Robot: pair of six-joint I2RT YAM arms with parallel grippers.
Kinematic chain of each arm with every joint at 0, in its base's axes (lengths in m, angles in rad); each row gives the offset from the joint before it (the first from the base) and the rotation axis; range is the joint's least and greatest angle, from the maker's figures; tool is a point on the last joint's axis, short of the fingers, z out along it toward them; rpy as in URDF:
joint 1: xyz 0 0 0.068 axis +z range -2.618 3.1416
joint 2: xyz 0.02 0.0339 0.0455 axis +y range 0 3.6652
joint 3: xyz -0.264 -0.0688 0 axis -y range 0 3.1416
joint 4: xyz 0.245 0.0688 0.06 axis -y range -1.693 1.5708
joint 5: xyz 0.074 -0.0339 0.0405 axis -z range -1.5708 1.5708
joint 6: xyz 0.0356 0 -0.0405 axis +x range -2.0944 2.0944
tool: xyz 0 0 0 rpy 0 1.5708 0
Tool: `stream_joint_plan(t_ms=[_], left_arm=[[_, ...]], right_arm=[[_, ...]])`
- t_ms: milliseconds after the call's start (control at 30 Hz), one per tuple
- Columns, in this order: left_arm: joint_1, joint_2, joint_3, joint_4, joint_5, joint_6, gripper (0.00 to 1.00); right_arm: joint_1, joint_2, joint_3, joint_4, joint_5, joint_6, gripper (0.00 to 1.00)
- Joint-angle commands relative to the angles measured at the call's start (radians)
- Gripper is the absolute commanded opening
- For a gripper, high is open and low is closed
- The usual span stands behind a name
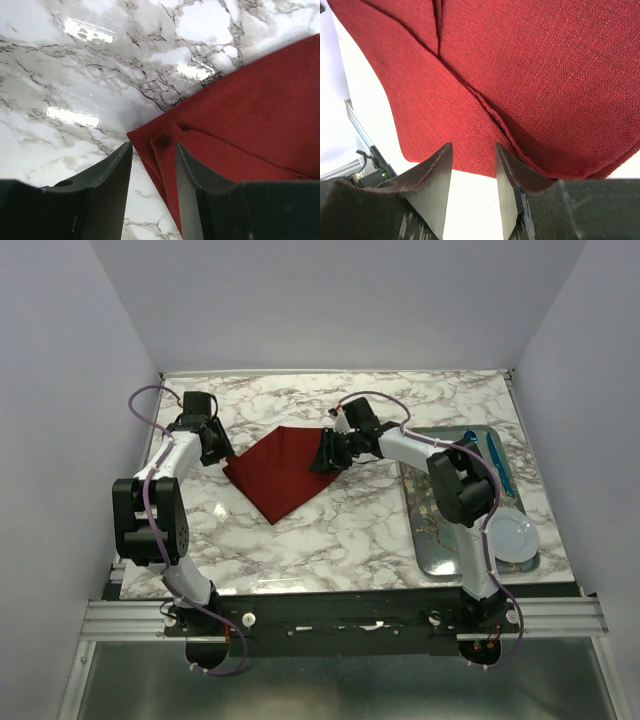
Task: Fold the napkin, place the utensils inside, and roll it up
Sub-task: Fold the napkin
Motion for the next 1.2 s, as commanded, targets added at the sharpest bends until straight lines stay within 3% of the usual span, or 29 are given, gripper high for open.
stream_joint_plan(t_ms=[0,367,467,600,867,1167], left_arm=[[0.006,0.059,-0.009,0.006,0.022,-0.001,0.47],[0.009,0.016,-0.033,-0.01,-0.016,0.022,0.36],[0.009,0.012,-0.023,-0.013,-0.02,0.028,0.36],[0.01,-0.008,0.0,-0.024,-0.001,0.024,0.43],[0.01,-0.068,0.0,0.019,0.119,-0.042,0.41],[0.016,0.07,-0.024,0.015,0.076,-0.008,0.39]], right_arm=[[0.006,-0.03,-0.024,-0.025,0.008,-0.016,0.47],[0.005,-0.059,-0.1,-0.027,0.063,-0.048,0.47],[0.003,-0.061,-0.084,-0.045,0.088,-0.067,0.47],[0.005,-0.073,-0.051,-0.073,0.08,-0.076,0.48],[0.003,-0.059,0.004,-0.085,0.067,-0.062,0.48],[0.0,-0.079,-0.045,-0.085,0.113,-0.079,0.48]])
